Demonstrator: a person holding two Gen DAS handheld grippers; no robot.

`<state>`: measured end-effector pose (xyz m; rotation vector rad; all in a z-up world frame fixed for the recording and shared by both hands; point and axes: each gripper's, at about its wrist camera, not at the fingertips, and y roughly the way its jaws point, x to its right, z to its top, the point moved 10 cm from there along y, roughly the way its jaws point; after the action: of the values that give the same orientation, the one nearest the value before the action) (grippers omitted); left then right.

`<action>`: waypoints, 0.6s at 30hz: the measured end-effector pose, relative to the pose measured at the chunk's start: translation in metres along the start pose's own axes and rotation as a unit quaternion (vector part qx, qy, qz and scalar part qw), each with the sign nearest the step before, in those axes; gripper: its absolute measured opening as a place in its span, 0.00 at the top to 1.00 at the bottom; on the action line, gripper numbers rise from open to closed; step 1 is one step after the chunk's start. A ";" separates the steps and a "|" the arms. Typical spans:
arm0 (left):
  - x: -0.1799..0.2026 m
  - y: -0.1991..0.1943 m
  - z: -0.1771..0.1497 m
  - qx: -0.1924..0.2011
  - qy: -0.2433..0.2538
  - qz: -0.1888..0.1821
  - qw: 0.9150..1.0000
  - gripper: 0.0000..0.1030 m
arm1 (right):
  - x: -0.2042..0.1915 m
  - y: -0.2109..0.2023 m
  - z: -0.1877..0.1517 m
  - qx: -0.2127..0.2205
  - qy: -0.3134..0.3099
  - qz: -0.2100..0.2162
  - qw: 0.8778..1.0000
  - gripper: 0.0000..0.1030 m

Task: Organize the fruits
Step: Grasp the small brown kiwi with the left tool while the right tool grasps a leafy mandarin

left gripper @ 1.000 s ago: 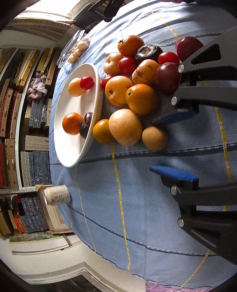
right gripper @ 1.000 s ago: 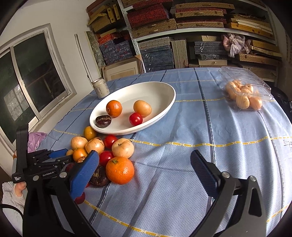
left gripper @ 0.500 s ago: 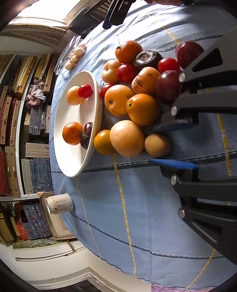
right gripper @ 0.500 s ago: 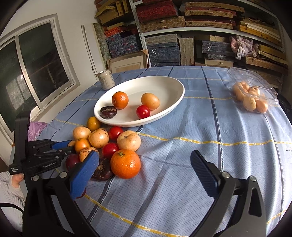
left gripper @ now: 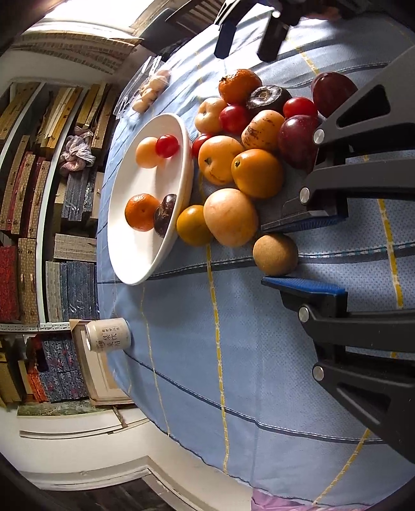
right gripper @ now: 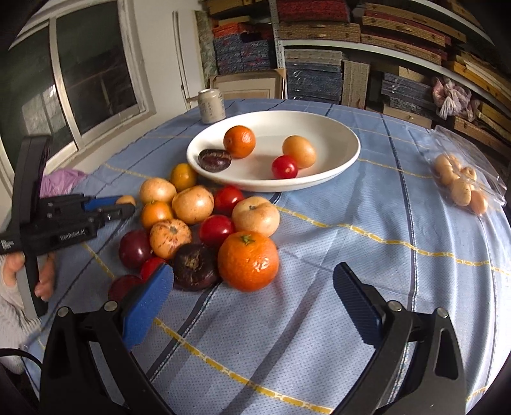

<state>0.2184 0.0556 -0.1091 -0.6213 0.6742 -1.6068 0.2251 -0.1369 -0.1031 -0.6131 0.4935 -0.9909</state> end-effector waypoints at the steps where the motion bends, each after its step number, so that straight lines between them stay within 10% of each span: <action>1: 0.001 0.000 0.000 0.000 0.001 -0.001 1.000 0.74 | -0.002 0.002 -0.001 -0.002 -0.005 -0.003 1.000 0.05; 18: 0.012 -0.002 -0.002 0.000 0.012 -0.009 1.000 0.74 | 0.006 0.021 0.002 -0.018 0.038 0.014 0.999 0.34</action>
<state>0.2144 0.0439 -0.1089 -0.6118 0.6880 -1.6335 0.2423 -0.1334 -0.1163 -0.6005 0.5855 -0.9834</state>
